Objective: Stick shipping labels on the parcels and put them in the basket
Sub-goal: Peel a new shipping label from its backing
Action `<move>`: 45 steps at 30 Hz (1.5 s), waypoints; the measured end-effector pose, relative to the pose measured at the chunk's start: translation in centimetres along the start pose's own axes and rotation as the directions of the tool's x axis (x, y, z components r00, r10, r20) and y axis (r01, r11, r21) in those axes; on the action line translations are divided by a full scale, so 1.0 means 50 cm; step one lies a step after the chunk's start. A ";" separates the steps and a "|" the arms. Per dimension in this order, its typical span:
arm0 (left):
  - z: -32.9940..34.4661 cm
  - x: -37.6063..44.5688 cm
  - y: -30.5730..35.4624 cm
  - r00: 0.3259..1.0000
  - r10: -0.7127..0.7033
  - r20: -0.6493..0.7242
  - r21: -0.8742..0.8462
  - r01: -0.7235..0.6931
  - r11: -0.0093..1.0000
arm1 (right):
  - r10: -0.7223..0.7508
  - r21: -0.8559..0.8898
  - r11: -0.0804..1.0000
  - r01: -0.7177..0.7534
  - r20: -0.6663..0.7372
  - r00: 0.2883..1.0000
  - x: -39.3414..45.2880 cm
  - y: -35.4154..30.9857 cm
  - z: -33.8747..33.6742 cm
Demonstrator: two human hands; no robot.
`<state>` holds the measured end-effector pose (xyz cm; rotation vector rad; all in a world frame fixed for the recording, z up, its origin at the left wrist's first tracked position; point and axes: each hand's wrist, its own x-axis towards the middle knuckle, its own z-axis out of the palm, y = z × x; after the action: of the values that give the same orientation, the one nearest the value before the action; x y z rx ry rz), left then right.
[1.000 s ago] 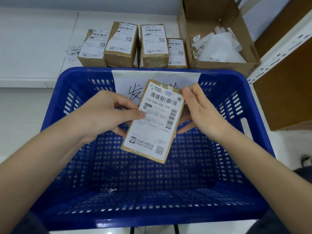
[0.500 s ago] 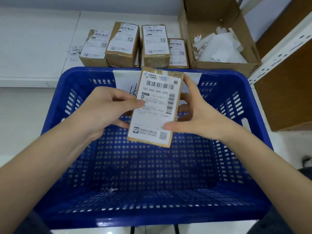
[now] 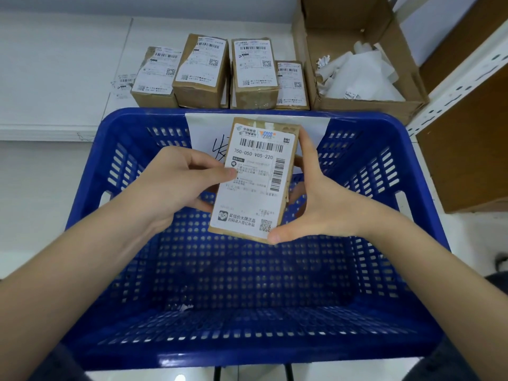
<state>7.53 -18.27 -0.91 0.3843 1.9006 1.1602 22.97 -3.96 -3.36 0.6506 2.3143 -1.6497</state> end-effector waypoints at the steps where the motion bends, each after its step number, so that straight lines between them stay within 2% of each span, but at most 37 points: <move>1: -0.001 0.000 0.000 1.000 0.004 -0.006 0.002 -0.004 1.000 | 0.000 0.033 0.999 0.000 -0.005 1.000 -0.001 -0.003 0.000; 3: -0.003 -0.001 0.002 1.000 0.012 -0.012 -0.008 -0.012 1.000 | -0.009 0.118 0.993 0.016 -0.066 0.998 0.001 -0.011 0.003; 7: 0.000 -0.005 0.008 0.998 0.046 -0.041 -0.055 -0.048 0.997 | 0.048 0.314 0.948 0.056 -0.315 0.948 0.013 -0.009 0.008; 9: 0.002 -0.004 0.006 0.995 0.069 -0.071 -0.034 -0.072 0.997 | 0.082 0.359 0.932 0.053 -0.351 0.933 0.018 -0.004 0.014; 13: 0.003 0.003 -0.005 0.987 0.109 -0.122 0.106 -0.097 0.990 | 0.116 0.399 0.915 0.057 -0.395 0.911 0.019 -0.001 0.018; 16: -0.001 0.001 -0.010 0.968 0.208 -0.138 0.272 -0.164 0.948 | 0.103 0.380 0.922 0.072 -0.421 0.901 0.019 -0.004 0.020; 20: -0.001 -0.003 -0.016 0.946 0.280 -0.166 0.572 -0.139 0.808 | 0.075 0.330 0.940 0.083 -0.438 0.896 0.015 -0.011 0.027; 23: 0.009 -0.010 -0.010 0.939 0.299 -0.173 0.720 -0.087 0.689 | 0.056 0.308 0.947 0.094 -0.446 0.893 0.008 -0.013 0.029; 25: 0.015 -0.013 -0.007 0.927 0.330 -0.176 0.824 -0.045 0.565 | 0.060 0.300 0.950 0.085 -0.443 0.894 0.008 -0.011 0.031; 27: 0.018 -0.012 -0.014 0.909 0.381 -0.168 0.926 0.013 0.376 | 0.072 0.294 0.953 0.067 -0.439 0.895 0.010 -0.007 0.033; 28: 0.015 -0.008 -0.023 0.888 0.432 -0.155 0.956 0.024 0.293 | 0.082 0.299 0.952 0.059 -0.437 0.896 0.012 -0.005 0.033; 30: 0.011 0.000 -0.038 0.802 0.591 -0.083 0.965 -0.084 0.249 | 0.108 0.332 0.942 0.043 -0.423 0.900 0.014 -0.003 0.033; 31: 0.012 0.003 -0.042 0.730 0.683 -0.010 0.956 -0.194 0.222 | 0.122 0.358 0.933 0.036 -0.411 0.903 0.015 -0.003 0.035; 33: 0.025 0.010 -0.047 0.529 0.839 0.125 0.928 -0.362 0.090 | 0.145 0.405 0.914 0.026 -0.387 0.911 0.017 -0.004 0.039; 35: 0.043 0.017 -0.056 0.430 0.858 0.282 0.881 -0.470 -0.054 | 0.148 0.427 0.904 0.023 -0.363 0.920 0.018 -0.004 0.046; 37: 0.057 0.023 -0.067 0.399 0.832 0.386 0.838 -0.529 -0.135 | 0.129 0.424 0.905 0.032 -0.345 0.930 0.016 -0.005 0.051; 41: 0.060 0.027 -0.073 0.476 0.782 0.403 0.824 -0.560 -0.083 | 0.072 0.398 0.914 0.080 -0.353 0.933 0.010 -0.007 0.051; 45: 0.057 0.029 -0.073 0.526 0.792 0.310 0.852 -0.523 0.014 | 0.038 0.399 0.908 0.124 -0.374 0.927 0.008 -0.012 0.048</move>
<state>9.51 -17.63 -5.30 2.1053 2.5406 0.4967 22.15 -6.27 -3.85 1.0950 2.2277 -2.2432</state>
